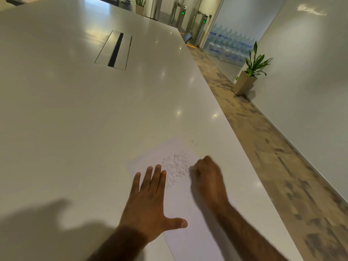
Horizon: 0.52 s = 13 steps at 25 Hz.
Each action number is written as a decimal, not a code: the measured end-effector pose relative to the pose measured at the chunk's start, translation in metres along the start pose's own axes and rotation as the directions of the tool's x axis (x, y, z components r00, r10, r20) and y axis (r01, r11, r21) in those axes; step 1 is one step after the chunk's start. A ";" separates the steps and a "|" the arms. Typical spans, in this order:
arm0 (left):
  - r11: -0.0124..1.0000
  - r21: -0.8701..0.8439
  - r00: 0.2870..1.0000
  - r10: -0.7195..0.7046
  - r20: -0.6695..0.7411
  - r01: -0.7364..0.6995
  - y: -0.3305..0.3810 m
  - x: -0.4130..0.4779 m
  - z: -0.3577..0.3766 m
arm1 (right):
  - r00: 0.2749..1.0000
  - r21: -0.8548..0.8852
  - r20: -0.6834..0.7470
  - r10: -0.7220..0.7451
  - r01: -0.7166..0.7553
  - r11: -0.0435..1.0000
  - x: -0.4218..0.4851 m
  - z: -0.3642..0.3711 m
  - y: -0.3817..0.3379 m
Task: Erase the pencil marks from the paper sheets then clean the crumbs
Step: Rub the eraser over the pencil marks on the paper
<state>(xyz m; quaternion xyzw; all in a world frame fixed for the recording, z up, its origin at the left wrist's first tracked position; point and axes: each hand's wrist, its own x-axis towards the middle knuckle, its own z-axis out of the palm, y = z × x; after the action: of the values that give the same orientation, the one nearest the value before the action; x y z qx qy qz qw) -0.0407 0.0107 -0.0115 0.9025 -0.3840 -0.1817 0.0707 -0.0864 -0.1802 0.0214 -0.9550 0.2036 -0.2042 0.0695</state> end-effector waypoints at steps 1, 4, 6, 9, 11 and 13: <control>1.000 0.009 1.000 0.003 -0.011 -0.003 -0.001 0.001 0.001 | 0.992 0.002 0.065 -0.104 0.104 0.995 -0.021 0.008 -0.014; 0.999 0.031 1.000 0.007 -0.007 -0.006 -0.001 0.004 0.002 | 0.936 -0.045 0.130 -0.326 0.334 0.941 -0.048 0.016 -0.019; 1.000 0.010 1.000 -0.003 0.016 0.003 0.000 0.004 0.001 | 0.977 -0.088 0.061 -0.206 0.211 0.974 -0.014 0.008 0.002; 1.000 0.005 1.000 -0.018 0.012 0.018 0.001 0.003 0.000 | 0.999 -0.033 -0.039 -0.004 0.002 0.999 0.015 -0.002 0.018; 1.000 0.001 1.000 -0.008 -0.004 0.008 0.001 0.001 0.000 | 0.997 0.031 -0.020 -0.077 0.077 0.997 -0.001 0.011 0.005; 1.000 0.013 1.000 0.003 -0.020 -0.003 0.000 0.002 0.001 | 0.970 -0.016 0.028 -0.240 0.241 0.970 -0.034 0.026 -0.006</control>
<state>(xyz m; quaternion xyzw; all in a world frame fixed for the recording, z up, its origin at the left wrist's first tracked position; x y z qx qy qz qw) -0.0401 0.0092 -0.0131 0.9042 -0.3859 -0.1700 0.0688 -0.1012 -0.1593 -0.0133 -0.9759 0.0874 -0.1966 0.0377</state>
